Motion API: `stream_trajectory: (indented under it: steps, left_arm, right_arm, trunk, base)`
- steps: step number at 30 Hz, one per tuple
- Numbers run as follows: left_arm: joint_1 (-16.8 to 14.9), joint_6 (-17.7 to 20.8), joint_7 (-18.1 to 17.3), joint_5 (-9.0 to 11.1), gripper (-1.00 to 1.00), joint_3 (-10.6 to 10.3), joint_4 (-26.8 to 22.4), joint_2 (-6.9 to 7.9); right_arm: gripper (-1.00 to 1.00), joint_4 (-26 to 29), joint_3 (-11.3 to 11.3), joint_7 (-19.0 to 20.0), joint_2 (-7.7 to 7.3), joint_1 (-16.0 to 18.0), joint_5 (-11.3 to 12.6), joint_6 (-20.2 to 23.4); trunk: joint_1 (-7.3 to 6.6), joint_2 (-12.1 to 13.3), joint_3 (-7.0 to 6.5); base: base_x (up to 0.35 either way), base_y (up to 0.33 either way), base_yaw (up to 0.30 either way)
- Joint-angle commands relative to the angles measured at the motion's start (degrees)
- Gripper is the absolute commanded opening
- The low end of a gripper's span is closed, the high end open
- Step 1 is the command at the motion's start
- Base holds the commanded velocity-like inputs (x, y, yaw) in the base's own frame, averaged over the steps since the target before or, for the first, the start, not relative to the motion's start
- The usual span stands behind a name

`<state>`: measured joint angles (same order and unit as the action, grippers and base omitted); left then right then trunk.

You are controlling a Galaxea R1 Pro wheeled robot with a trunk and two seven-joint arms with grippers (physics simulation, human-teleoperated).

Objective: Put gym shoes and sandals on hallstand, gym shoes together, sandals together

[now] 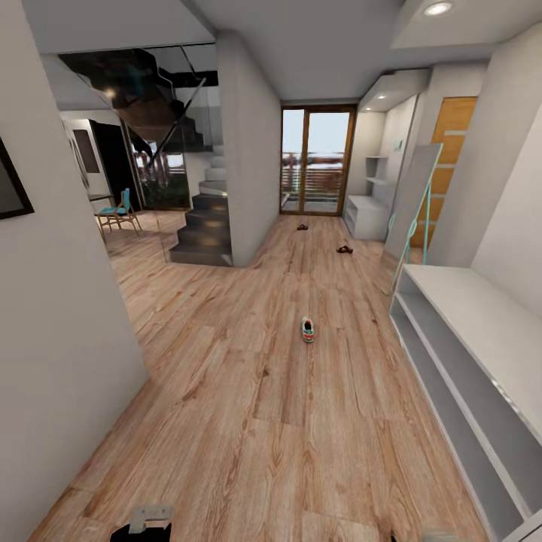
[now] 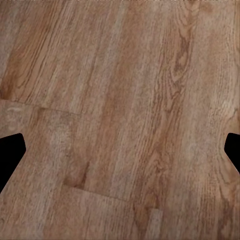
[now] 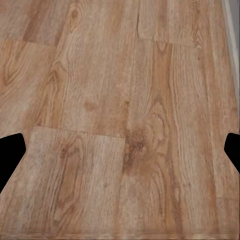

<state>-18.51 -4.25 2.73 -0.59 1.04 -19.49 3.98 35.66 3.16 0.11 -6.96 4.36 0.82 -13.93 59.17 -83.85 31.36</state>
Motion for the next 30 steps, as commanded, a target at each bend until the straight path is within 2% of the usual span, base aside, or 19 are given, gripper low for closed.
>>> stream_trajectory:
  steps: [1,7,30]
  left_arm:
    - [-0.1,-0.2,0.1,-0.1,1.0,0.1,0.0,0.0]
    - [-0.1,-0.2,0.0,0.0,1.0,0.2,-0.1,0.05]
    - [-0.1,-0.2,-0.1,0.3,1.0,0.4,0.1,0.07]
  right_arm:
    - [1.0,-0.3,0.0,0.0,0.01,0.0,0.1,-0.2]
    - [1.0,-1.2,0.0,-0.1,0.01,0.0,0.1,-0.2]
    - [1.0,-1.6,0.2,-0.4,0.02,0.0,0.1,-0.3]
  trunk:
    - [0.0,0.0,0.05]
    - [0.0,0.0,0.05]
    - [5.05,-9.3,4.18]
  base:
    - [0.0,0.0,0.0]
    - [0.0,0.0,0.0]
    - [0.0,0.0,0.0]
